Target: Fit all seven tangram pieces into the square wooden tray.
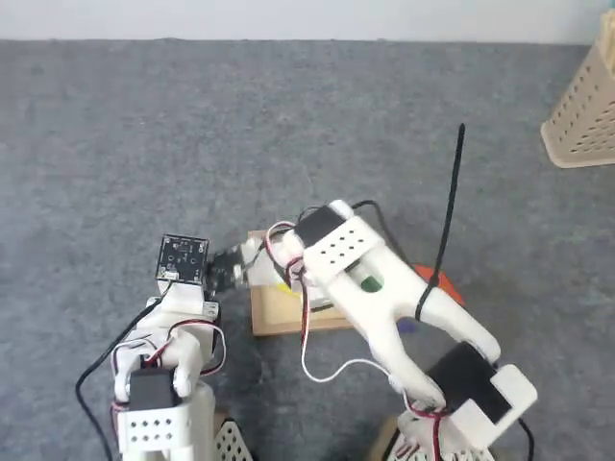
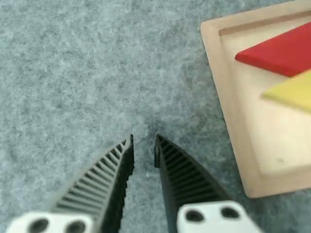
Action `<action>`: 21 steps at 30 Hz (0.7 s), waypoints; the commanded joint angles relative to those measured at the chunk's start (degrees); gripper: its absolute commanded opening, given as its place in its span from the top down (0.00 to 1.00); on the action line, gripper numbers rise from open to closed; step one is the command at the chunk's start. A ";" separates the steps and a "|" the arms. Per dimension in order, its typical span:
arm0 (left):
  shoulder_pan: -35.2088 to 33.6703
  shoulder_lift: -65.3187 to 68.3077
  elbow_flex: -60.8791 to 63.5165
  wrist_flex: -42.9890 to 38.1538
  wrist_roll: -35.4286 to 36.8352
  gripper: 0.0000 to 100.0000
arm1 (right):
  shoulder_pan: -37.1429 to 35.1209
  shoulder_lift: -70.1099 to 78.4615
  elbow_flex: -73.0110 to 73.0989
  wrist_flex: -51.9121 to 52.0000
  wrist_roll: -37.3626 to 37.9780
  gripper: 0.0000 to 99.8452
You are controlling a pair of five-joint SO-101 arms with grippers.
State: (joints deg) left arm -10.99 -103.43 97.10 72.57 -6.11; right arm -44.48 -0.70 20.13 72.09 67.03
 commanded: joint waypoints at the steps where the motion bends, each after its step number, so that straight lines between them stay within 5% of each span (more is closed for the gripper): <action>1: 0.09 -1.32 -0.48 0.00 0.44 0.93 | -2.07 -4.00 -0.62 -1.01 6.24 0.92; 12: 0.09 -1.32 -0.48 0.00 0.44 0.93 | -4.53 4.26 -1.49 -8.66 14.33 0.92; 21: 0.09 -1.32 -0.48 0.00 0.44 0.93 | -0.13 11.21 -10.90 0.31 19.08 0.92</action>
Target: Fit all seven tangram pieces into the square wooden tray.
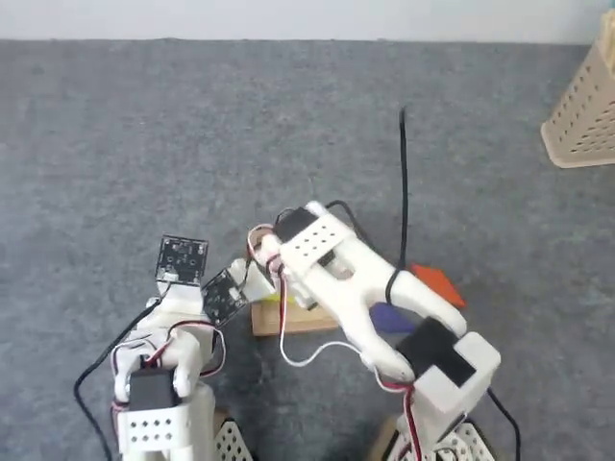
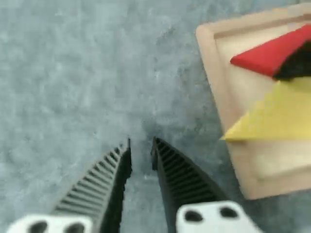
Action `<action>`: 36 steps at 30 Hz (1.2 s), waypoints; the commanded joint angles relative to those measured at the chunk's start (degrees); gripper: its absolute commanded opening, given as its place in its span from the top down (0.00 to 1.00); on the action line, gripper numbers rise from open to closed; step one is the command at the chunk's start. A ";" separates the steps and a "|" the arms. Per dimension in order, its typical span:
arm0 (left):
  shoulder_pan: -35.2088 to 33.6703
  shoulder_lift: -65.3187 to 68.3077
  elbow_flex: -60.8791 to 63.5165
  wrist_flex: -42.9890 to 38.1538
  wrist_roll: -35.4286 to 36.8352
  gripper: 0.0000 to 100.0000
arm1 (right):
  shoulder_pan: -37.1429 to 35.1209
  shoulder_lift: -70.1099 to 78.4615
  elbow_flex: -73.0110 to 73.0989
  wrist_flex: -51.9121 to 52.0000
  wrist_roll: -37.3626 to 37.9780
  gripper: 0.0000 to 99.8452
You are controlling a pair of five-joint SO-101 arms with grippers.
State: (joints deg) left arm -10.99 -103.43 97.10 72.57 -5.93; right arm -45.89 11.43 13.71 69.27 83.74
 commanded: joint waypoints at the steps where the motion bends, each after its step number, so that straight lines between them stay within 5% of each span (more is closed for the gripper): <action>1: 0.09 -1.32 -0.48 0.00 0.26 0.93 | 1.19 -0.84 -4.57 3.30 2.37 0.92; 11: 0.09 -1.32 -0.48 0.00 0.26 0.93 | 3.30 -0.84 -4.66 6.02 0.35 0.79; 20: 0.09 -1.32 -0.48 0.00 0.26 0.93 | 8.22 -1.19 -4.84 5.67 -0.26 0.80; 36: 0.09 -1.32 -0.48 0.00 0.26 0.93 | 10.51 -1.27 -13.89 6.20 -23.56 0.80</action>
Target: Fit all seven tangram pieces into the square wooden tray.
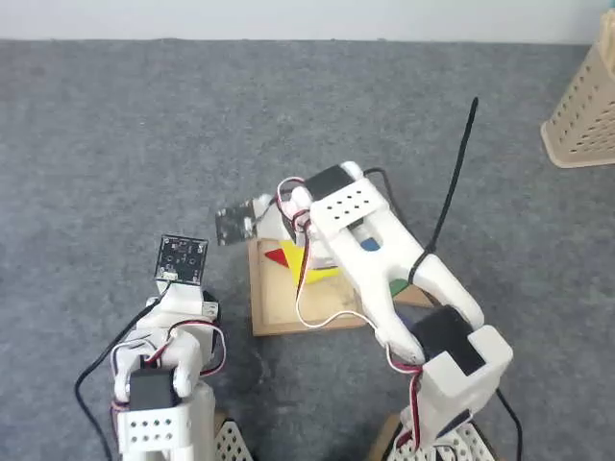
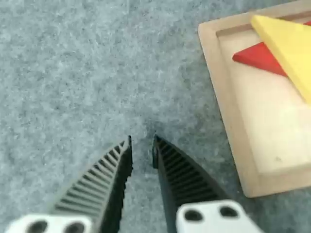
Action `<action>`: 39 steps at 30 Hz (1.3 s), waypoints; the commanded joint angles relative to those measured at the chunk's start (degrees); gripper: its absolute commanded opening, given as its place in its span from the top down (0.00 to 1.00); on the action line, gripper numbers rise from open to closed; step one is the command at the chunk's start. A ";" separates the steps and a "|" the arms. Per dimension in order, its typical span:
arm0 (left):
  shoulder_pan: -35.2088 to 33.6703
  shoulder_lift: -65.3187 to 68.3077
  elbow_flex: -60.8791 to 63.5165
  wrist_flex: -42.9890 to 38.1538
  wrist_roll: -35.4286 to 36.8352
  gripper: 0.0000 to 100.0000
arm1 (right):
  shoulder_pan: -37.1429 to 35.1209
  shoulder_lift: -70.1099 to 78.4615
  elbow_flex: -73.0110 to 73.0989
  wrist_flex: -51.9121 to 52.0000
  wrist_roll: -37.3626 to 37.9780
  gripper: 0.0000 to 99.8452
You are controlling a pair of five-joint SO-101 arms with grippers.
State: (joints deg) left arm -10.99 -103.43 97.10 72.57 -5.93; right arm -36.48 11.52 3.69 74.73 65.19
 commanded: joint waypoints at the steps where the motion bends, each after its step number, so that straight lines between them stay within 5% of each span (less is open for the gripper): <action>1: 0.09 -1.32 -0.48 0.00 0.26 0.93 | 1.45 -1.36 -4.22 0.66 -6.77 0.81; 7: 0.09 -1.32 -0.48 0.00 0.26 0.93 | 3.21 -1.63 -5.89 0.22 -26.99 1.00; 12: 0.09 -1.32 -0.48 0.00 0.26 0.93 | 4.53 -2.07 -4.84 -6.73 -43.43 0.99; 18: 0.09 -1.32 -0.48 0.00 0.26 0.93 | 2.33 1.10 -0.79 -17.98 -44.66 0.99; 25: 0.09 -1.32 -0.48 0.00 0.26 0.93 | 2.33 8.66 -4.04 -20.18 -56.97 0.99; 39: 0.09 -1.32 -0.48 0.00 0.26 0.93 | -5.76 9.19 -0.97 -20.18 -50.90 0.99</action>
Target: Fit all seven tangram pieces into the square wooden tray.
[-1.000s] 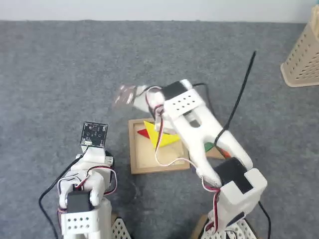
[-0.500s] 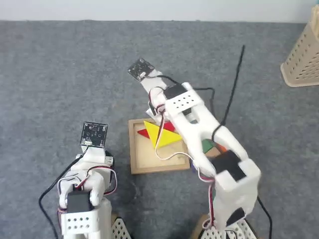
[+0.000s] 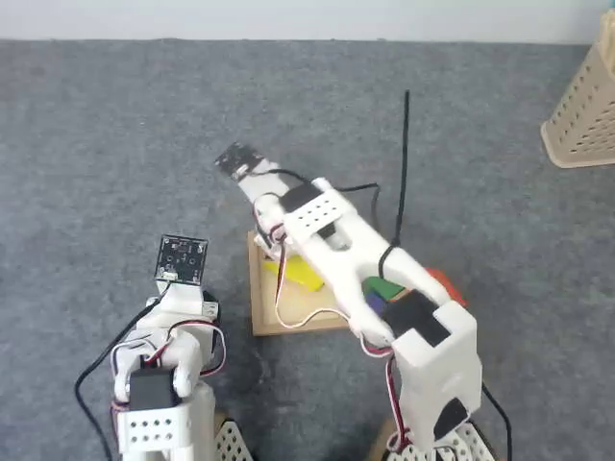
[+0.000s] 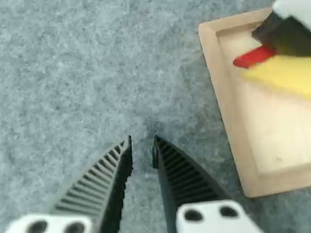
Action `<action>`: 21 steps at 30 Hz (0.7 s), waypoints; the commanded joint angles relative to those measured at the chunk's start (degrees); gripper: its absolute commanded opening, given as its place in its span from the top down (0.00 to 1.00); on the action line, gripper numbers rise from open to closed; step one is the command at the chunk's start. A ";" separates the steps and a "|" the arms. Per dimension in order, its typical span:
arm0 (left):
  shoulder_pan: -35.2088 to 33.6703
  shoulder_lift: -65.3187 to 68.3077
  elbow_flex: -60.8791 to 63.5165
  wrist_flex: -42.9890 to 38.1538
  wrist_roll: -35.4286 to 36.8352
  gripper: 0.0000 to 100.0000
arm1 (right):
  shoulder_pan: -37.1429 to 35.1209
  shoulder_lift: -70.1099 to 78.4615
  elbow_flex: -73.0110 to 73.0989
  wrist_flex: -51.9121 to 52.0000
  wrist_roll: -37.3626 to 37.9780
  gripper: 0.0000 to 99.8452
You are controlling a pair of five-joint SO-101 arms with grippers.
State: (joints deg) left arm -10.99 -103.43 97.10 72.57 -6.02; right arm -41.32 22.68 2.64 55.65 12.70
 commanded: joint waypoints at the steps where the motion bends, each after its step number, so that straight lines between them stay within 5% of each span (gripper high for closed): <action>1: 0.09 -1.32 -0.48 0.00 0.35 0.93 | -0.92 -2.07 0.44 -1.10 1.58 0.99; 21: 0.09 -1.32 -0.48 0.00 0.35 0.93 | -2.33 -21.67 23.21 -9.63 6.68 0.99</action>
State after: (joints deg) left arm -11.08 -103.43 97.10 72.57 -6.02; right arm -44.75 5.71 25.41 48.18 18.51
